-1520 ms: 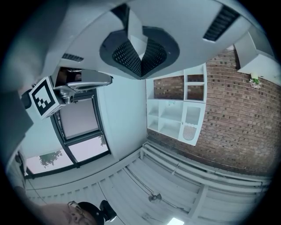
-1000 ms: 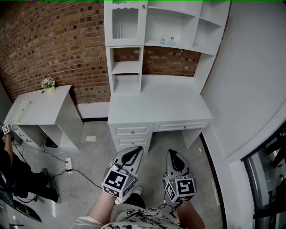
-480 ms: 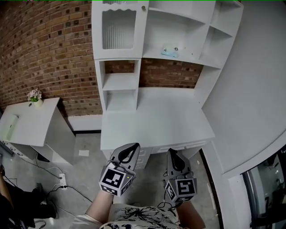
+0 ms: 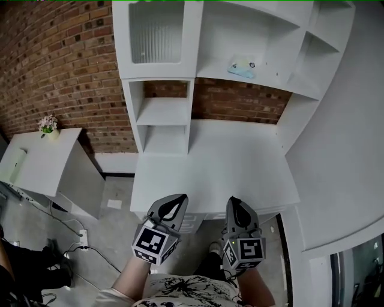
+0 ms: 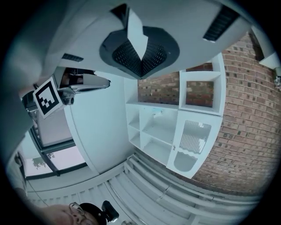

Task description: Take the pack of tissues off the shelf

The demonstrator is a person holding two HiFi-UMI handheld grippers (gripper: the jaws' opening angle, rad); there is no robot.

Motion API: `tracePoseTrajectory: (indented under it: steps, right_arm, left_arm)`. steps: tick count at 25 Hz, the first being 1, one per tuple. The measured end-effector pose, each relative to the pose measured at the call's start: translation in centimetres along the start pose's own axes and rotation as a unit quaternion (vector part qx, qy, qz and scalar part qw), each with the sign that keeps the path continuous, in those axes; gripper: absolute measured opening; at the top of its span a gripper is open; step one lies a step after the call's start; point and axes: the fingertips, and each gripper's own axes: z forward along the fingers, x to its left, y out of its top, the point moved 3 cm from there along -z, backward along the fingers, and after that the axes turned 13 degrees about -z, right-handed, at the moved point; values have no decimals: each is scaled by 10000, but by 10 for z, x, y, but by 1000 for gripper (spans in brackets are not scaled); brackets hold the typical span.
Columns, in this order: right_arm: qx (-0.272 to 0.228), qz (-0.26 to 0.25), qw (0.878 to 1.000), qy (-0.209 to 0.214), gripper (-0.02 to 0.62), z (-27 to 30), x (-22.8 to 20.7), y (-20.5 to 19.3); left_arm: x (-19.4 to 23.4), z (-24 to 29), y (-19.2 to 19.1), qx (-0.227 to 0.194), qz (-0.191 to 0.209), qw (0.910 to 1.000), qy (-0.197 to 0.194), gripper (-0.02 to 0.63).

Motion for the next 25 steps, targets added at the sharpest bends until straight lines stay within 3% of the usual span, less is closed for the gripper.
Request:
tracePoseTrajectory:
  steps: [15,25]
  right_arm:
    - [-528,-128,9944,903,6,157,-178,1]
    - [-790,-237,9900,1148,6,221,-220,15]
  left_arm:
    - [14,199,59,-648,98,9923,1053,8]
    - [35,257,74,-689,164,9885,1338,8]
